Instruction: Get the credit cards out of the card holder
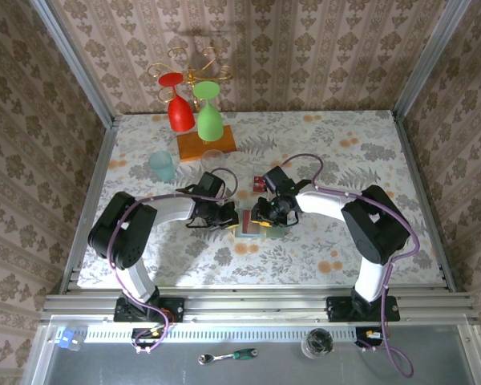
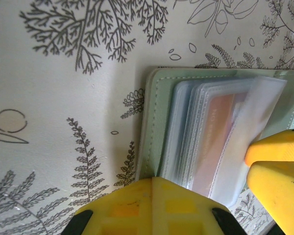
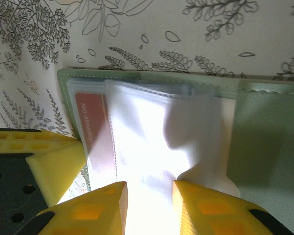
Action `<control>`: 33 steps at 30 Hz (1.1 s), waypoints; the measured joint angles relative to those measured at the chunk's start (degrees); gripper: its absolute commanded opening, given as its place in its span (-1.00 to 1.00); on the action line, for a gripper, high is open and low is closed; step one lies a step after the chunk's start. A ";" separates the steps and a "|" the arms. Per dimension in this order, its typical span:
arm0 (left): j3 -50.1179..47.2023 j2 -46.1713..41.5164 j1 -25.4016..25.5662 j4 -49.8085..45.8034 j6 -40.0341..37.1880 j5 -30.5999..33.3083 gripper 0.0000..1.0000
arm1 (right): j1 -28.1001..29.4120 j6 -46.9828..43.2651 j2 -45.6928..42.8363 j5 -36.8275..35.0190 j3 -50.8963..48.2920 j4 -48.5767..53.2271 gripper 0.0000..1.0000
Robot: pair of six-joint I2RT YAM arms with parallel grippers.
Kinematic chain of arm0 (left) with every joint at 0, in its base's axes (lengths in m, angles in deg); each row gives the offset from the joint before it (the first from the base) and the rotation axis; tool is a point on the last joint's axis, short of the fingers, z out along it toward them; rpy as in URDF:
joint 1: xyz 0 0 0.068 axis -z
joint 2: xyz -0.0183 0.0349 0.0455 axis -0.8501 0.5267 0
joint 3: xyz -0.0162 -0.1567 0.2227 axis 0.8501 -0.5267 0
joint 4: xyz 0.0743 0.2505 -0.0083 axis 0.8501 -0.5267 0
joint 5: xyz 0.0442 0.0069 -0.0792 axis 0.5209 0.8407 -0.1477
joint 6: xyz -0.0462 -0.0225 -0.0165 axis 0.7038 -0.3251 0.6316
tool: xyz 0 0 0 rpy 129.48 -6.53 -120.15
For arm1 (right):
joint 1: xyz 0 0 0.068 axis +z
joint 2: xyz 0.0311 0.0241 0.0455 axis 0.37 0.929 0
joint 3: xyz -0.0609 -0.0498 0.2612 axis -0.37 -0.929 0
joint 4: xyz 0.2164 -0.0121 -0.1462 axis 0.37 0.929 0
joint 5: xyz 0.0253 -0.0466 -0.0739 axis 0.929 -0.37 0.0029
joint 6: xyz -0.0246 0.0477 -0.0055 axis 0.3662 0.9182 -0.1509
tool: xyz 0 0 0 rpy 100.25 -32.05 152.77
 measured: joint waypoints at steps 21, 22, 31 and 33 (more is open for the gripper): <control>-0.17 -5.31 0.02 -2.03 0.17 0.85 -0.82 | -0.92 -0.13 -1.09 -0.39 -3.30 -1.51 -0.42; -0.15 -5.49 0.07 -1.68 0.31 0.57 -0.78 | -0.96 -0.13 -1.22 -0.39 -3.56 -1.81 -0.41; 2.27 -2.93 2.60 2.40 3.34 -3.54 -0.56 | -1.66 0.26 -2.36 -0.33 -5.66 -3.85 -0.46; 2.64 -1.95 3.04 3.08 3.91 -4.13 -0.54 | -1.86 0.31 -2.51 -0.17 -6.21 -4.44 -0.48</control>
